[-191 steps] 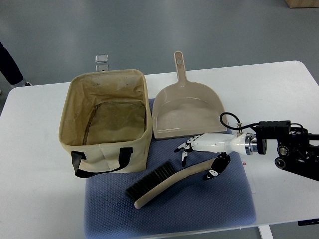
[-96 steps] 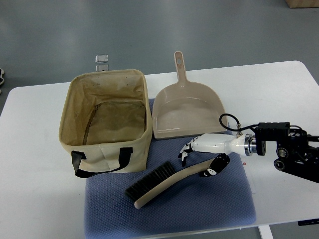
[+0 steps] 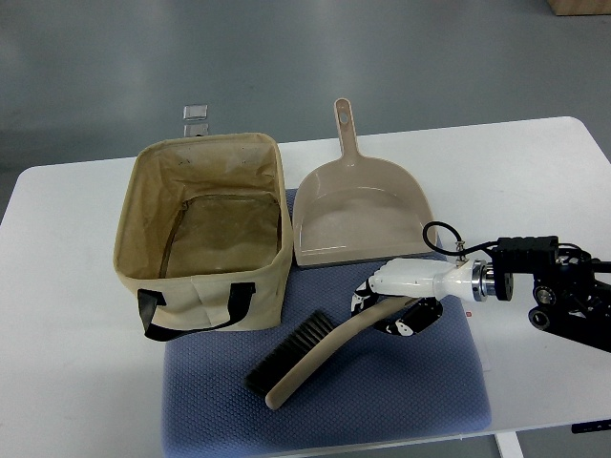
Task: Put pink broom in yellow bag with right hand
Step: 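Close the right hand fingers around the brush handle, then lift the brush with the right hand up over the dustpan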
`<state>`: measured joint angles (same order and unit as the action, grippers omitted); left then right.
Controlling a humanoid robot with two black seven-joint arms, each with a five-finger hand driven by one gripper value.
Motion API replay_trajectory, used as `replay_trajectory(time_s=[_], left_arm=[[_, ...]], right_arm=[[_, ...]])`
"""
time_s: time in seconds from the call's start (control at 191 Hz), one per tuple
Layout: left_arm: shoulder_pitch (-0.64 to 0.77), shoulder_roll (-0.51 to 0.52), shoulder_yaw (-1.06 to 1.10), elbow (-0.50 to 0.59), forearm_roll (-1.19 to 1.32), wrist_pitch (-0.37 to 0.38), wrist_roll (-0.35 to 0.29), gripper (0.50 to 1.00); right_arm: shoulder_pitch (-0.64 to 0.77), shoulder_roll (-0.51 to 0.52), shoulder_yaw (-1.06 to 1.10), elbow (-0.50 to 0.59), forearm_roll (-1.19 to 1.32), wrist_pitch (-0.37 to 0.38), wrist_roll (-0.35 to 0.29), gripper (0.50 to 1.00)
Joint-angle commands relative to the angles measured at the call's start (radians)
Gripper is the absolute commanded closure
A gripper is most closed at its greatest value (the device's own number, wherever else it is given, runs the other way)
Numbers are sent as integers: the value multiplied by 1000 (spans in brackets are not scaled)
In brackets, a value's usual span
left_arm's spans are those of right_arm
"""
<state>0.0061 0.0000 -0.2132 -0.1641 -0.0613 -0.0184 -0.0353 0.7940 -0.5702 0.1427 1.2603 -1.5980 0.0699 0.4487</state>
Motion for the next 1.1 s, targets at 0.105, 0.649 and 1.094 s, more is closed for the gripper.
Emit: replay_trajectory(time_s=[0.105, 0.649, 1.094], left_arm=[[0, 0, 0, 0, 0, 0, 0, 500], [0, 0, 0, 0, 0, 0, 0, 500], [0, 0, 0, 0, 0, 0, 0, 500]], right_arm=[[10, -40, 11, 4, 9, -2, 33, 1000], [85, -269, 100, 10, 168, 24, 162, 1000], [386, -433, 103, -90, 332, 172, 162, 1000]])
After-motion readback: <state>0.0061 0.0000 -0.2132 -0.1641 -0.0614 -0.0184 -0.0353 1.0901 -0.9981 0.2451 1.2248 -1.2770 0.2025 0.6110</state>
